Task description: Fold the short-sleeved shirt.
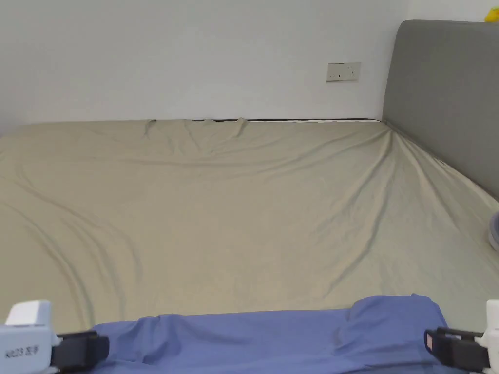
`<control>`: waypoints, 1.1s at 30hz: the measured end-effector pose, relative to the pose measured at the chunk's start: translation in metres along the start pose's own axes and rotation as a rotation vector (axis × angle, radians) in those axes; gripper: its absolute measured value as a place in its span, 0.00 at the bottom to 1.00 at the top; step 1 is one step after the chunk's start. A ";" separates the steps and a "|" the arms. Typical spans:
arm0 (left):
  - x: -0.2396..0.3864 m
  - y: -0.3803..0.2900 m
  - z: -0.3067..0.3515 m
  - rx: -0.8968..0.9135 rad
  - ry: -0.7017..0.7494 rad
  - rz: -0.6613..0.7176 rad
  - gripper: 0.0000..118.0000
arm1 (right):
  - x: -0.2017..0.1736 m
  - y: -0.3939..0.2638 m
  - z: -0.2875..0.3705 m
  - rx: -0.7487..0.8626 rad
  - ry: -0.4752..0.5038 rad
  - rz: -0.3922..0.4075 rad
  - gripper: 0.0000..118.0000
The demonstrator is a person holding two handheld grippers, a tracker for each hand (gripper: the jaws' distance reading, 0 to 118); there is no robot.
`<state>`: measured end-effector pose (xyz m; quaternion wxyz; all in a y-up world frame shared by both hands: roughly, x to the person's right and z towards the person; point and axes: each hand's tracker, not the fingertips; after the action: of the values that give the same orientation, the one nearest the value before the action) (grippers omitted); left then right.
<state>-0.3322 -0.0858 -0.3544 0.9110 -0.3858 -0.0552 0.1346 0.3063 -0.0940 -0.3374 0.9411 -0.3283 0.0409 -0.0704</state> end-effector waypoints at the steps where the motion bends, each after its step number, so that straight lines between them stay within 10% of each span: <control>1: 0.010 0.008 0.016 0.093 -0.008 0.010 0.75 | -0.010 0.008 0.011 0.084 0.004 -0.011 0.83; 4: 0.040 0.023 0.058 0.389 0.063 -0.103 0.80 | -0.055 0.034 0.041 0.318 -0.061 0.062 0.83; 10: 0.100 -0.005 0.083 0.692 0.150 -0.278 0.39 | -0.120 0.046 0.061 0.698 -0.069 0.222 0.58; 12: 0.103 -0.016 0.067 0.641 0.164 -0.314 0.00 | -0.122 0.035 0.047 0.742 -0.167 0.262 0.07; 18: 0.084 -0.020 0.042 0.499 0.166 -0.353 0.00 | -0.107 0.021 0.032 0.651 -0.159 0.330 0.00; 19: 0.080 -0.016 0.040 0.460 0.146 -0.322 0.00 | -0.104 0.020 0.030 0.556 -0.110 0.245 0.00; 25: -0.011 0.014 0.024 0.105 -0.236 -0.016 0.00 | -0.112 0.020 0.037 0.549 -0.058 0.239 0.00; 27: -0.057 0.019 0.011 -0.046 -0.341 0.137 0.18 | -0.112 0.019 0.038 0.531 -0.024 0.216 0.00; 29: -0.097 0.018 -0.005 -0.187 -0.419 0.238 0.84 | -0.109 0.019 0.034 0.519 -0.016 0.194 0.00; 30: -0.114 0.012 -0.015 -0.220 -0.471 0.260 1.00 | -0.108 0.019 0.032 0.514 -0.009 0.186 0.00; 33: -0.153 -0.002 -0.036 -0.247 -0.526 0.367 0.99 | -0.108 0.019 0.029 0.487 0.002 0.147 0.00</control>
<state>-0.4711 -0.1565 -0.3777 0.7725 -0.4487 -0.2339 0.3837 0.2056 -0.0439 -0.3234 0.9950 -0.0878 0.0471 -0.0100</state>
